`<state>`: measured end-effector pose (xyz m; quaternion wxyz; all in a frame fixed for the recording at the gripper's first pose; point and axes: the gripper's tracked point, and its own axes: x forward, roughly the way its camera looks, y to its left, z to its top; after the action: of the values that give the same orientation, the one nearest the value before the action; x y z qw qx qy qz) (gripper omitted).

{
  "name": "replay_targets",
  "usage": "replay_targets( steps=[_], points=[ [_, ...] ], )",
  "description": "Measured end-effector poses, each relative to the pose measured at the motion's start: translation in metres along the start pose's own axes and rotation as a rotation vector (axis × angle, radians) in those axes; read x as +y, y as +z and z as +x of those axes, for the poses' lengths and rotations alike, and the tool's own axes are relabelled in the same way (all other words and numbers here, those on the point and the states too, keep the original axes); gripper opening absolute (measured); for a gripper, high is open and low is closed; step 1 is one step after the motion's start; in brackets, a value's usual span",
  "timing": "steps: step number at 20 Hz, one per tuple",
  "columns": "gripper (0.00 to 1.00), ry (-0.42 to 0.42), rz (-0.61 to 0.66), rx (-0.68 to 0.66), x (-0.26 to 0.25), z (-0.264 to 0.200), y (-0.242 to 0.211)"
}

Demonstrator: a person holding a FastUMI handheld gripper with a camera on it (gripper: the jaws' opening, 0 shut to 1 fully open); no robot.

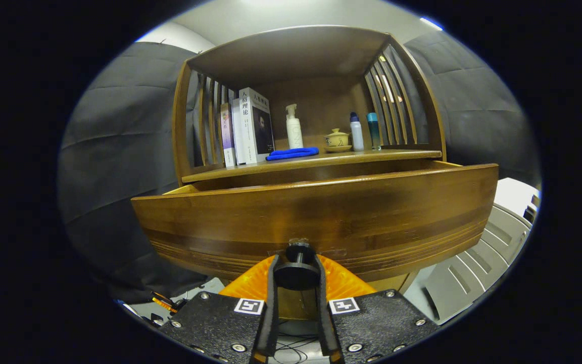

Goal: Pull open the drawer, take out the items inside it, and place them on the countertop above the cabinet.

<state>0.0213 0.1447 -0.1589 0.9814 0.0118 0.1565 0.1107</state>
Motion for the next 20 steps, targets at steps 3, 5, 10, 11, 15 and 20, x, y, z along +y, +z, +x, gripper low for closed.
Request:
replay_targets(
  steps=[3, 5, 10, 11, 15, 20],
  points=[
    [0.33, 0.003, -0.004, -0.005, 0.001, -0.013, -0.004],
    [0.33, 0.006, -0.009, -0.01, 0.002, -0.023, -0.007],
    [0.33, 0.02, -0.007, 0.002, 0.005, -0.042, -0.012],
    [0.33, 0.025, 0.0, 0.006, 0.005, -0.045, -0.013],
    [0.33, 0.033, 0.005, 0.002, 0.006, -0.059, -0.017],
    [0.33, 0.035, 0.018, 0.011, 0.011, -0.073, -0.023]
  ],
)
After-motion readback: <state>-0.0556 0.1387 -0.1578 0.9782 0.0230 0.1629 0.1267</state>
